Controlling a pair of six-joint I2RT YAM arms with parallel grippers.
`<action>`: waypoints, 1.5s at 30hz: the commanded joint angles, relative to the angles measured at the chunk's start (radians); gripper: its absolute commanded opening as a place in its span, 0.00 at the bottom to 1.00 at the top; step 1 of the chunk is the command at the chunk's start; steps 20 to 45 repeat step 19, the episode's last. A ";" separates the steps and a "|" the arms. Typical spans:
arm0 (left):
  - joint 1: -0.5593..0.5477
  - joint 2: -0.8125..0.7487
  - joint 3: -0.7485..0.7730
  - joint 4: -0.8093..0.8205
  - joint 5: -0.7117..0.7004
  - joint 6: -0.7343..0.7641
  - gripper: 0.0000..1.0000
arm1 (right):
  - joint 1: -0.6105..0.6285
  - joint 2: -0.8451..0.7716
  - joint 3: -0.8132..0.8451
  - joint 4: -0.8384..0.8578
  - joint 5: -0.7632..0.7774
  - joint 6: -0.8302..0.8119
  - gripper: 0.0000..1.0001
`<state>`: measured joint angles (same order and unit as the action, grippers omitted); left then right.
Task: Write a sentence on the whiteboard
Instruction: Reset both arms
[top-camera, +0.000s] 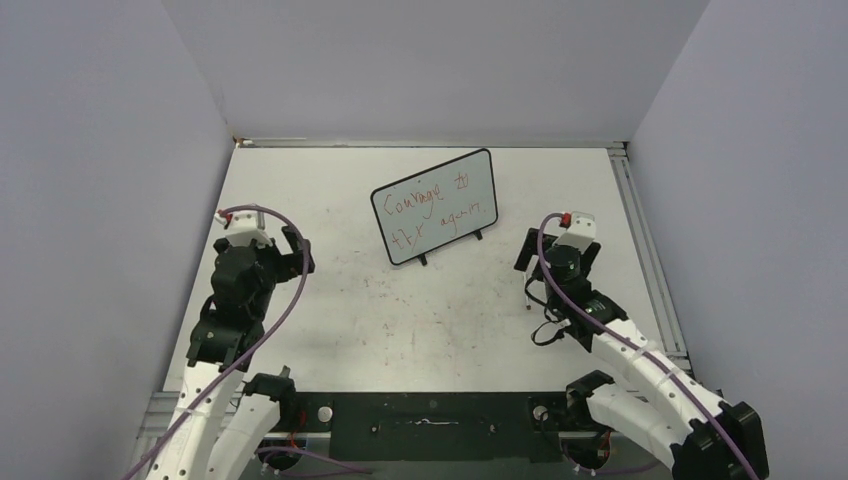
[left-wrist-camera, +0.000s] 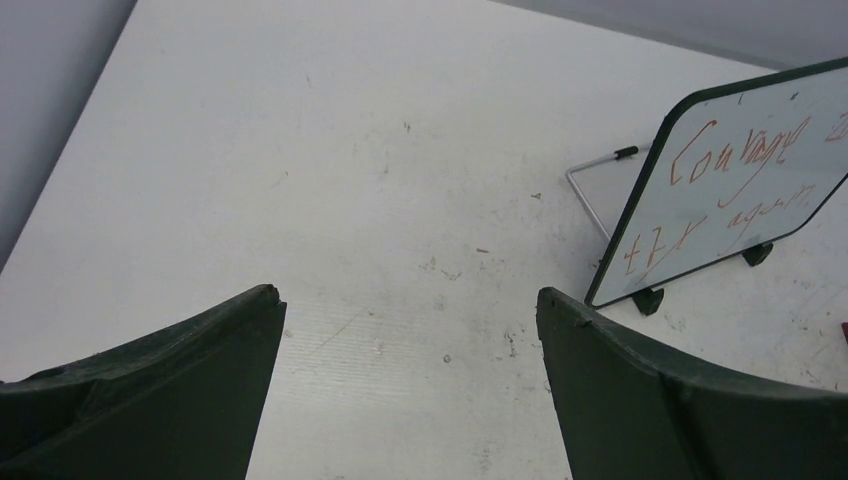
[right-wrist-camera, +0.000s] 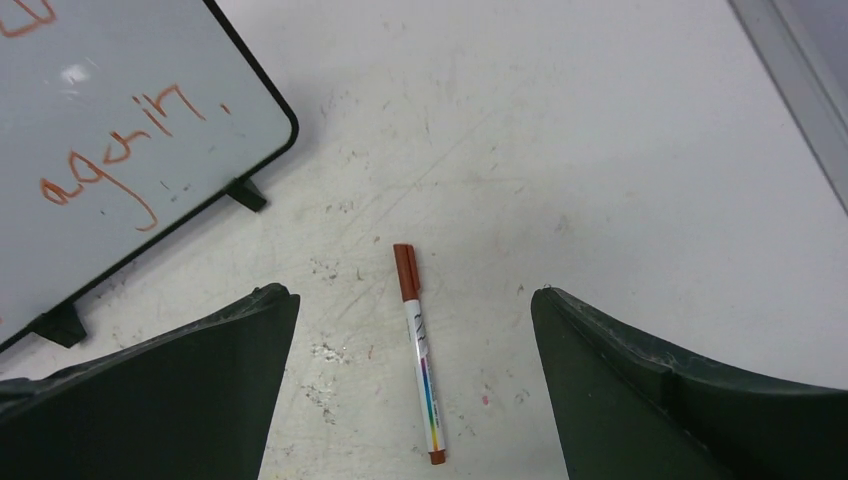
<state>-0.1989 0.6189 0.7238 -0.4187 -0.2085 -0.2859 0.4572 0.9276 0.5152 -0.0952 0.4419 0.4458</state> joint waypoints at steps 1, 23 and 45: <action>0.006 -0.043 0.014 0.062 -0.078 -0.023 0.96 | -0.006 -0.146 0.045 -0.040 0.038 -0.106 0.90; 0.007 -0.048 0.012 0.060 -0.073 -0.010 0.96 | -0.005 -0.296 0.032 -0.021 0.015 -0.149 0.90; 0.007 -0.048 0.012 0.060 -0.073 -0.010 0.96 | -0.005 -0.296 0.032 -0.021 0.015 -0.149 0.90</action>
